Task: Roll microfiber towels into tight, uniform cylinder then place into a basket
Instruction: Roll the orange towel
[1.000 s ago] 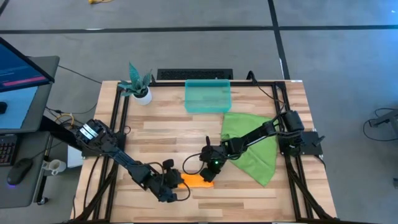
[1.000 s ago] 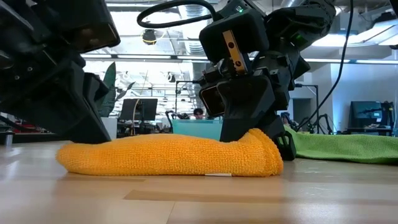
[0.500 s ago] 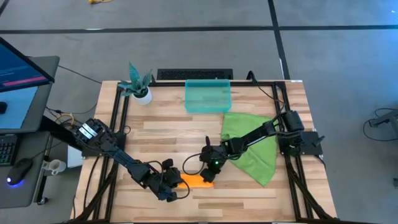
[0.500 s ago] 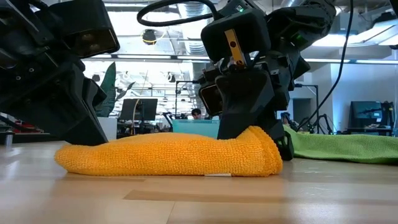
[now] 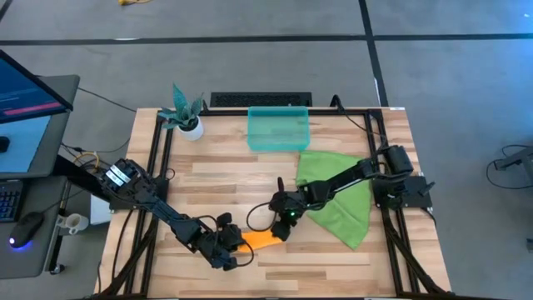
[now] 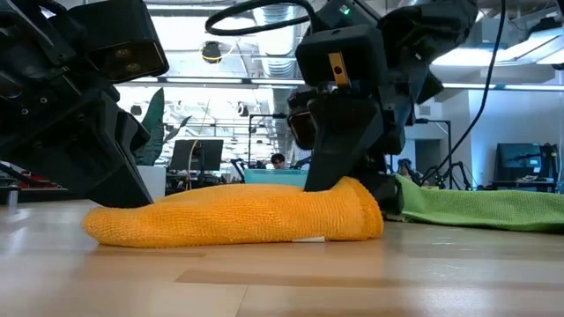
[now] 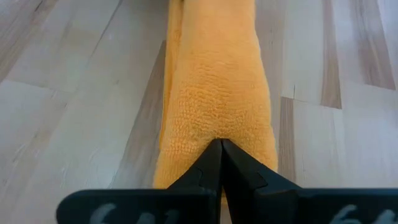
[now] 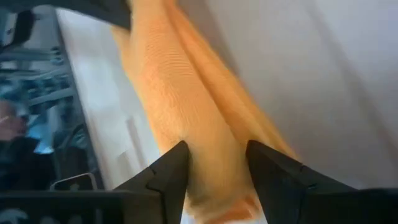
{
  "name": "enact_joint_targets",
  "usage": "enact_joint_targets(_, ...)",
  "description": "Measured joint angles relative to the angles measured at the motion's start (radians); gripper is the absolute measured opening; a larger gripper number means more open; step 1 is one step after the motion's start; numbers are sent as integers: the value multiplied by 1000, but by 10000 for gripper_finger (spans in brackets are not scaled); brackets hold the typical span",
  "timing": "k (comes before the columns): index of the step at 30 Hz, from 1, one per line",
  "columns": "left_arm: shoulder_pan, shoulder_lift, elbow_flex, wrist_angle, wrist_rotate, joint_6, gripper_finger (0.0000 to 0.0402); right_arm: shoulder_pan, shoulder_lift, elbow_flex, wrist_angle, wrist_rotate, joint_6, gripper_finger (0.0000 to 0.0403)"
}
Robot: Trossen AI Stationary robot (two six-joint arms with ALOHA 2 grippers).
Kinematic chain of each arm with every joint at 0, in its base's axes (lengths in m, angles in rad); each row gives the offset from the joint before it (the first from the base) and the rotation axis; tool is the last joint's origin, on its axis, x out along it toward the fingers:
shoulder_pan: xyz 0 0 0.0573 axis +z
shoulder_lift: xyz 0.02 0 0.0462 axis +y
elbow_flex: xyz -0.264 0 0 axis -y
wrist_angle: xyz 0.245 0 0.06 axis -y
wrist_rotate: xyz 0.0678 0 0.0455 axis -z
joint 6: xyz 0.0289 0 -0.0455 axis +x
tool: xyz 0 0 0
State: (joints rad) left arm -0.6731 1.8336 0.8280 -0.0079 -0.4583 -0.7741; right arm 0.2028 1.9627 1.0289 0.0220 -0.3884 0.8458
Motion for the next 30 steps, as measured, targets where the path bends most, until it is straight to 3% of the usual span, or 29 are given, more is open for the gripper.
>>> enact_joint_targets(12, 0, 1, 0, 3, -1, 2, 0, 3, -98, -1, -195, 78, -47, 176)
enact_joint_targets(19, 0, 1, 0, 2, -1, 0, 0, 34, -225, -1, -249, 201, -106, 176)
enact_joint_targets(26, 0, 1, 0, 2, -1, -6, 0, 156, -268, 2, -78, 396, -182, 178)
enact_joint_targets(30, 0, 1, 0, 2, -1, -7, 0, 198, -203, 3, 5, 413, -179, 178)
